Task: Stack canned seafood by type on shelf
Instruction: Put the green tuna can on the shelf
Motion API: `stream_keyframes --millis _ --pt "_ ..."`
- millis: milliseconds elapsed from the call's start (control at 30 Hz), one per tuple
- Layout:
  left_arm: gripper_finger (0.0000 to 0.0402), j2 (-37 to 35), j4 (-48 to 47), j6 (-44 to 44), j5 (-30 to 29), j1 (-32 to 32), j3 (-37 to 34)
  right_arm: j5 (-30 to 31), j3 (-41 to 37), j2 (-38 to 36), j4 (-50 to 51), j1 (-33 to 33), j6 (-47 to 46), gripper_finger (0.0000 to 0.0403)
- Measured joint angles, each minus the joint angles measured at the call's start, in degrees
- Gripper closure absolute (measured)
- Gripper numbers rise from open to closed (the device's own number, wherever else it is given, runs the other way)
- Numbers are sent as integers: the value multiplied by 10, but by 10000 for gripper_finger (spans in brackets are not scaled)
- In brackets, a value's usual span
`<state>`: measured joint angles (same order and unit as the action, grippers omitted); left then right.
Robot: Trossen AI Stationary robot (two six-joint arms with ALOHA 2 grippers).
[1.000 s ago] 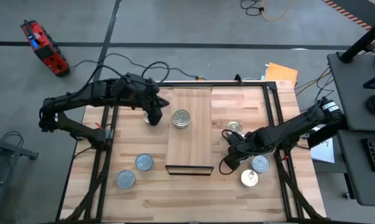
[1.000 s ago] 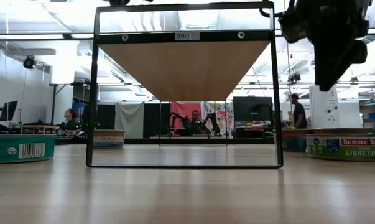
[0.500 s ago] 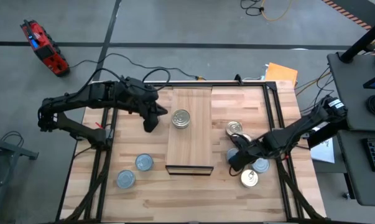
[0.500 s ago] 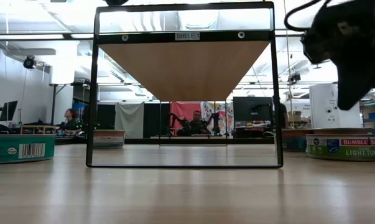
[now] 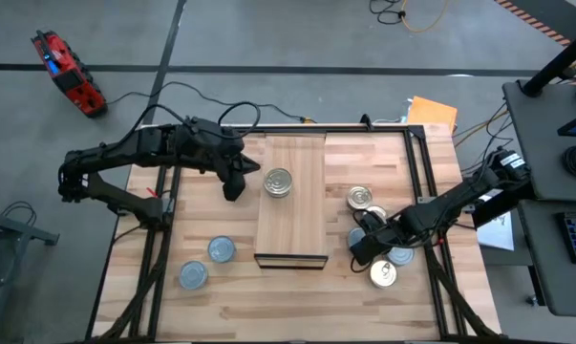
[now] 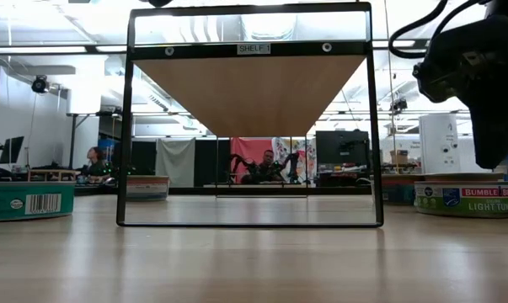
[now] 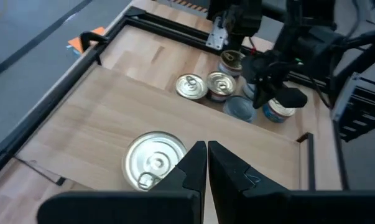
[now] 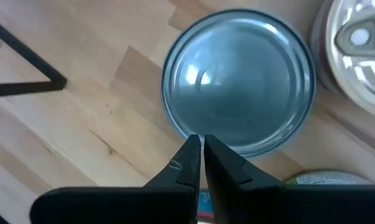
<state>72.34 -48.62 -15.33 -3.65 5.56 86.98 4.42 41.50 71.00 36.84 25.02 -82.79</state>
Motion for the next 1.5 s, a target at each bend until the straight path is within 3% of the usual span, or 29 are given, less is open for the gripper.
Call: stream_keyframes --millis 433,733,933,1300,1500 --pt "401 0 31 11 -5 0 -1 15 4 49 -4 3 32 390" --pt "401 0 32 11 -5 0 -1 -64 14 57 -25 8 54 390" --pt "401 0 32 13 -5 0 -1 -54 23 41 -30 11 57 390" --pt "401 0 33 13 -5 0 -1 -34 24 4 117 4 35 390" --pt "401 3 40 27 -5 0 -1 -33 24 4 117 -23 72 390"
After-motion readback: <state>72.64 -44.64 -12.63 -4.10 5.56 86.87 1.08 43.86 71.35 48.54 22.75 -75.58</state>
